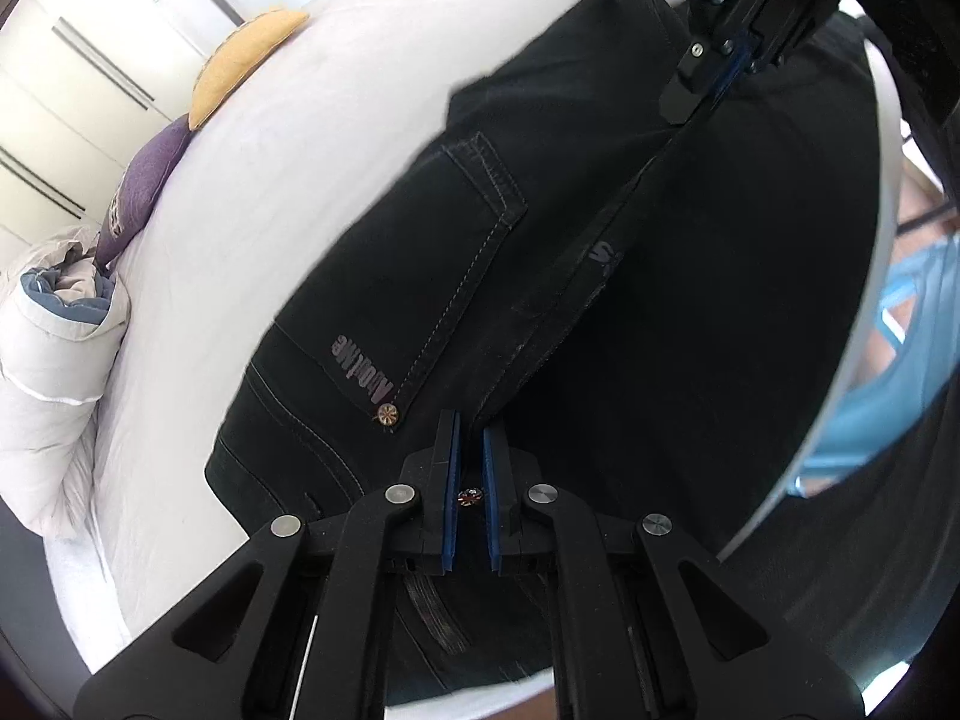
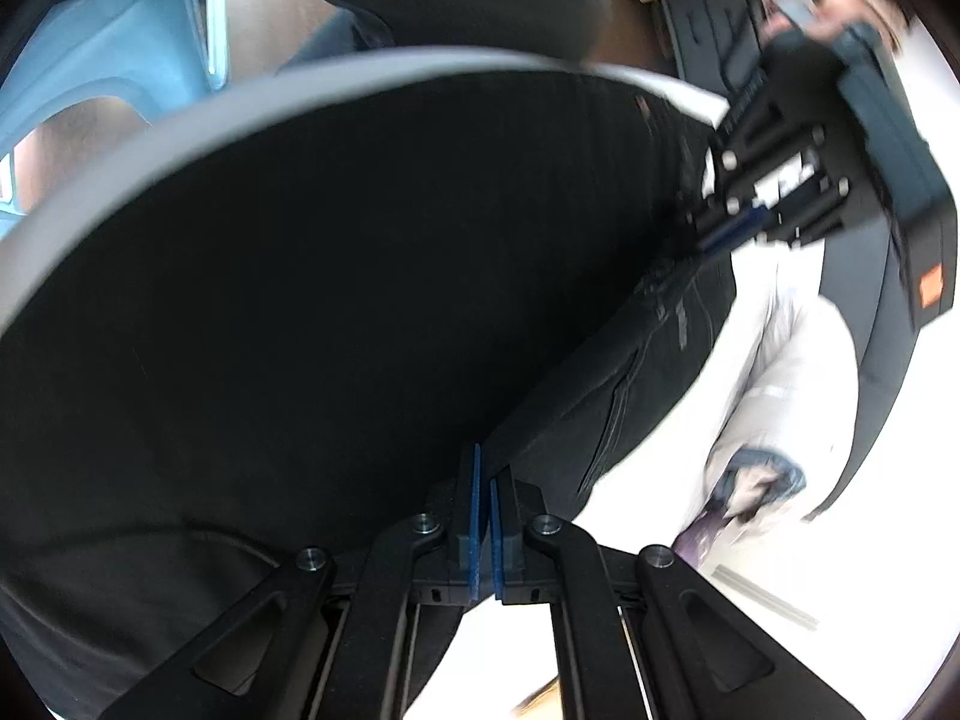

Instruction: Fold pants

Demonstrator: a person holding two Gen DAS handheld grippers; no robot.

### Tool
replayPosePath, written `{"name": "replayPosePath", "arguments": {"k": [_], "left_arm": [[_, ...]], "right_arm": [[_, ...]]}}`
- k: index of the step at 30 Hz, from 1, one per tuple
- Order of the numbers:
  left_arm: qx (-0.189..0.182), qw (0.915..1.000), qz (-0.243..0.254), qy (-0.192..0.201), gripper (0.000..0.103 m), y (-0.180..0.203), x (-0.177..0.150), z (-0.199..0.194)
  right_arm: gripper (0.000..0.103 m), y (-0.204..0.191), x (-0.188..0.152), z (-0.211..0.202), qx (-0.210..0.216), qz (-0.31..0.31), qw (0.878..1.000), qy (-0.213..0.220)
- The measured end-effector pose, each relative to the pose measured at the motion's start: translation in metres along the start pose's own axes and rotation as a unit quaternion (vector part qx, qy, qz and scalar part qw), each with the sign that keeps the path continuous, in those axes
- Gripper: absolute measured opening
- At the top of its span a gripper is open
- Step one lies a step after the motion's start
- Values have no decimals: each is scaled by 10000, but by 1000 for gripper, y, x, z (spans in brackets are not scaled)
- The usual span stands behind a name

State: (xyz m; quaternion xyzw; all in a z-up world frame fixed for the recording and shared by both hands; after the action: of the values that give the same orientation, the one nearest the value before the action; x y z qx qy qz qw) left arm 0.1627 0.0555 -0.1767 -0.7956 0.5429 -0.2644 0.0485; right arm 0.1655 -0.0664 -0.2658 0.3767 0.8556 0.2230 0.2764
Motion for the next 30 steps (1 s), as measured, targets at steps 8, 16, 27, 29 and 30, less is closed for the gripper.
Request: {"name": "replayPosePath", "arguments": {"k": [8,16,27,29,30], "left_arm": [[77,9996,196,-171,6,0,-22,9],[129,9988,408,-252,6,18,-37,26],[48,9997,198,-150,6,27,-49,31],[18,9997,169,-148,6,30,-48,31],[12,9998,160,-144,6,29,-48,33]], "right_arm": [[3,-12,43,-10,-14,-463,9986,260],[3,-30,53,-24,52,-418,9988,245],[3,-34,67,-37,113,-294,9991,294],[3,-35,71,-36,112,-261,9992,287],[3,-35,72,-36,110,-239,9992,287]]}}
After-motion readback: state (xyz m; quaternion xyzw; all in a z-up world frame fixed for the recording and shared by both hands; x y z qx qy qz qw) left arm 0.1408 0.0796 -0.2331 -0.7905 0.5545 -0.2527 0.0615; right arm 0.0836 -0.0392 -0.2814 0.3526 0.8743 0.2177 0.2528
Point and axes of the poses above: each gripper's, at about its wrist camera, not at the fingertips, and z roughly the way its jaws point, y to its right, x to its top, the point moved 10 cm from there along z, roughly the way its jaws point, and after that the axes turned 3 degrees about y, right-handed, at the moved point
